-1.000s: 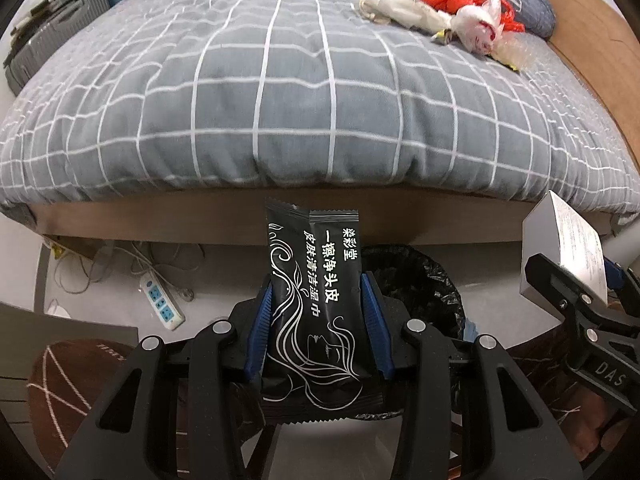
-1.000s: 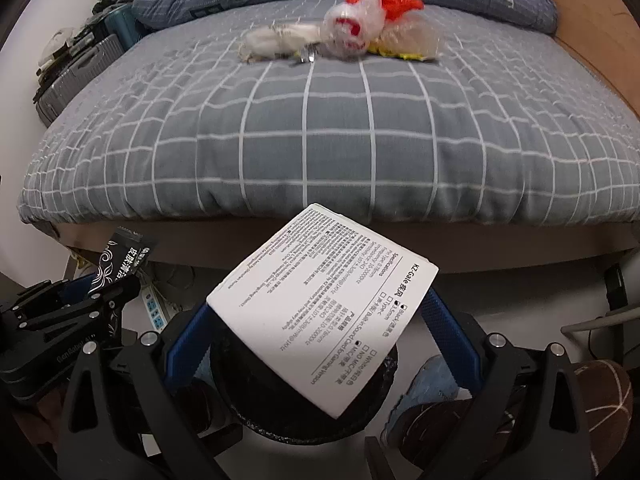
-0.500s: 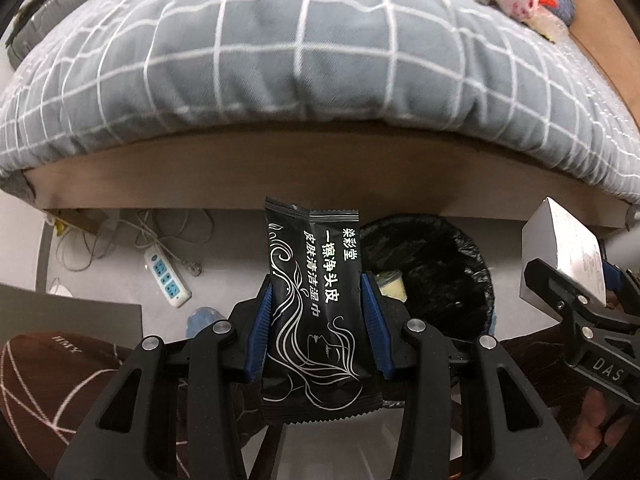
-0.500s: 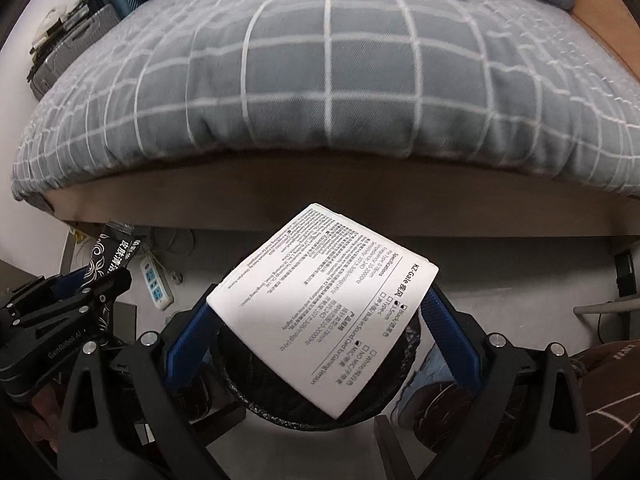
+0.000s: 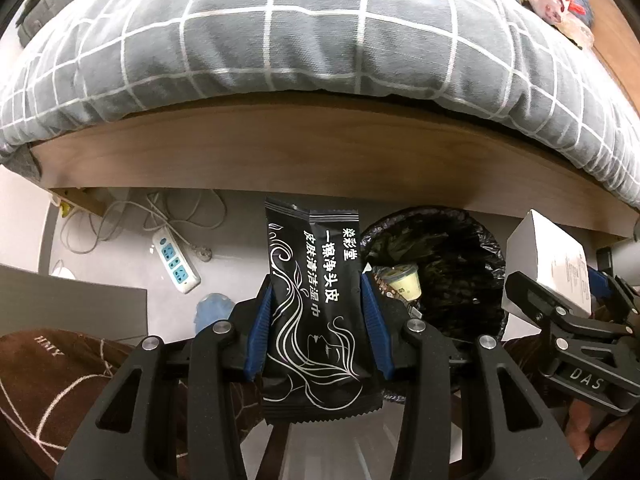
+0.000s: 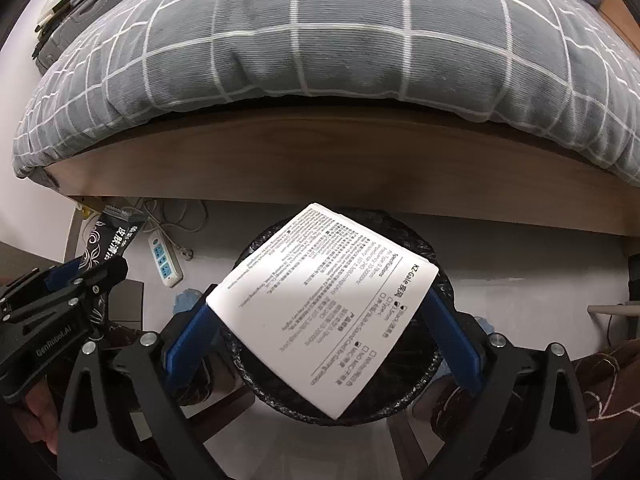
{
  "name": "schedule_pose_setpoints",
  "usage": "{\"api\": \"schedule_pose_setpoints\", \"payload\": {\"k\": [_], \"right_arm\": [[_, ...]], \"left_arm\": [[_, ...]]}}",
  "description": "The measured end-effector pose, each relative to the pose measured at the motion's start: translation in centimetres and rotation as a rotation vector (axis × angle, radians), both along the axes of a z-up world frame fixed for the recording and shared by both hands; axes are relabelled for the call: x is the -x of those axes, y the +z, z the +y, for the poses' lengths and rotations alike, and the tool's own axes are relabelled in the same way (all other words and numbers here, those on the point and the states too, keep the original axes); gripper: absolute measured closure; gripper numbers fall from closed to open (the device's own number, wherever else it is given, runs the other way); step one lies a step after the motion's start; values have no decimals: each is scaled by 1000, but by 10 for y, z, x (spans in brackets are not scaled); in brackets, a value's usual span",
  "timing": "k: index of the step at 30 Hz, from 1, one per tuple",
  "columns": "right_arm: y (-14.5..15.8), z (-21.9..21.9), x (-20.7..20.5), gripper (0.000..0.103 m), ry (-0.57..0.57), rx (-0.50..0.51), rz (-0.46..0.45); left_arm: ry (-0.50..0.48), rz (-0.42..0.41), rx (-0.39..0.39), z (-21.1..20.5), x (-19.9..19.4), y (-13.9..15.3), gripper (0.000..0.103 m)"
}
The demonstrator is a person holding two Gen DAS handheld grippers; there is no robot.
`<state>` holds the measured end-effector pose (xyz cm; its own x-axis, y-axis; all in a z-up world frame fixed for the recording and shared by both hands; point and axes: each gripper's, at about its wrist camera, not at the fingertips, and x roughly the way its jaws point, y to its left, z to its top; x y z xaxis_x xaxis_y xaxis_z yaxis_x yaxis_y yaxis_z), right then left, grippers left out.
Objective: Collect trash
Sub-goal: 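Lower both tools over the bin and open the right tool dropping the leaflet, then open the left tool dropping the black wet-wipe packet into the bin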
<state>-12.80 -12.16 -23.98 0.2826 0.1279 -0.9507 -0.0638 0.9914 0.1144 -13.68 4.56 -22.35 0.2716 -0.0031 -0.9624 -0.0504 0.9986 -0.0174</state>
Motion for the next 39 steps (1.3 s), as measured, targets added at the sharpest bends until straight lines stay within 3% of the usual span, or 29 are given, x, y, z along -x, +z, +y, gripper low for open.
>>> {"api": "schedule_pose_setpoints", "payload": {"k": [7, 21, 30, 35, 39], "right_arm": [[8, -4, 3, 8, 7, 37, -23], [14, -84, 18, 8, -120, 115, -28], [19, -118, 21, 8, -165, 146, -47], [19, -125, 19, 8, -178, 147, -43], [21, -128, 18, 8, -190, 150, -43]], "left_arm": [[-33, 2, 3, -17, -5, 0, 61], [-161, 14, 57, -94, -18, -3, 61], [-188, 23, 70, -115, -21, -10, 61], [-188, 11, 53, -117, -21, -15, 54], [-188, 4, 38, -118, -20, -17, 42]]}}
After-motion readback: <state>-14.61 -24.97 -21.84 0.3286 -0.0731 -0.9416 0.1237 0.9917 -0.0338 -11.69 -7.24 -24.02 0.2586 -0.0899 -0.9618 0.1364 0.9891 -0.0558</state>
